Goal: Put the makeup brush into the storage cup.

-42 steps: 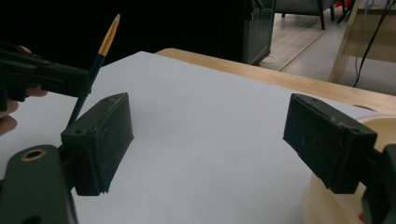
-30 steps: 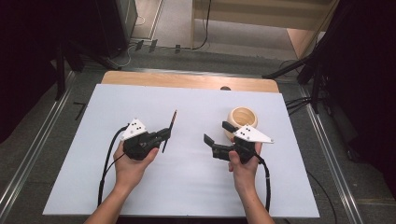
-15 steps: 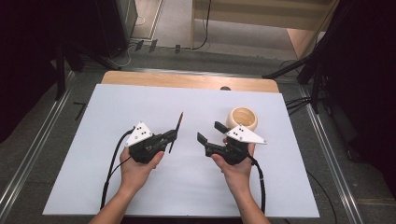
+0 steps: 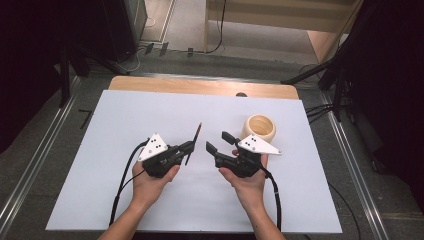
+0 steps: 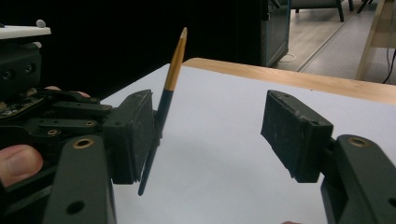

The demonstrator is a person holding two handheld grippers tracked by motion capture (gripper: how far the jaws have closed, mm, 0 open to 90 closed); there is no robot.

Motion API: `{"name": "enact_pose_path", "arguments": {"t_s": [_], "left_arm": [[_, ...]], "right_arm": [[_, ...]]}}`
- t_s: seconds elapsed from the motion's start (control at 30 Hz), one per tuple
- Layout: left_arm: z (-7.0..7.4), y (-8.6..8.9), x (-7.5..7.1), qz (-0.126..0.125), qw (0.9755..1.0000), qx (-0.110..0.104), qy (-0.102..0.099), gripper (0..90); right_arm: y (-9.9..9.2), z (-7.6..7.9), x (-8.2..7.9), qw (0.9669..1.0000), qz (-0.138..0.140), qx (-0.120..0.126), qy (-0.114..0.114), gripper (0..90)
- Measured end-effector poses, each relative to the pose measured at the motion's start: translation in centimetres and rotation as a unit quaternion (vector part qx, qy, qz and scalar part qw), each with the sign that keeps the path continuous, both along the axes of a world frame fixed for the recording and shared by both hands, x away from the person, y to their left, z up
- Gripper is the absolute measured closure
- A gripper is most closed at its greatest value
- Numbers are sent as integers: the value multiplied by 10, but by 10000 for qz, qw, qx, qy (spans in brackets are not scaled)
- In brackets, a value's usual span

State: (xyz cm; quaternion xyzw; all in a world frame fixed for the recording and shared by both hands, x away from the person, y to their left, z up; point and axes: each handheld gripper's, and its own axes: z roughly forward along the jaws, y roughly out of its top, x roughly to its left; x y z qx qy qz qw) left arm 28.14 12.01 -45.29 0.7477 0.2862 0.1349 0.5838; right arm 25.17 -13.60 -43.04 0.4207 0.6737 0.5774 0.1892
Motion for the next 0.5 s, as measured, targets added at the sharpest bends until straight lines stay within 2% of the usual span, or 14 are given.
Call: {"name": "enact_pose_path", "arguments": {"t_s": [0.27,0.5], "left_arm": [[-2,-7,-5,-120,9997,82,-197,853],[-3,-12,-8,-156,9993,112,-308,853]], "right_arm": [[4,0,-1,9999,-3,154,21,412],[7,0,-4,9995,144,277,-37,537]]}}
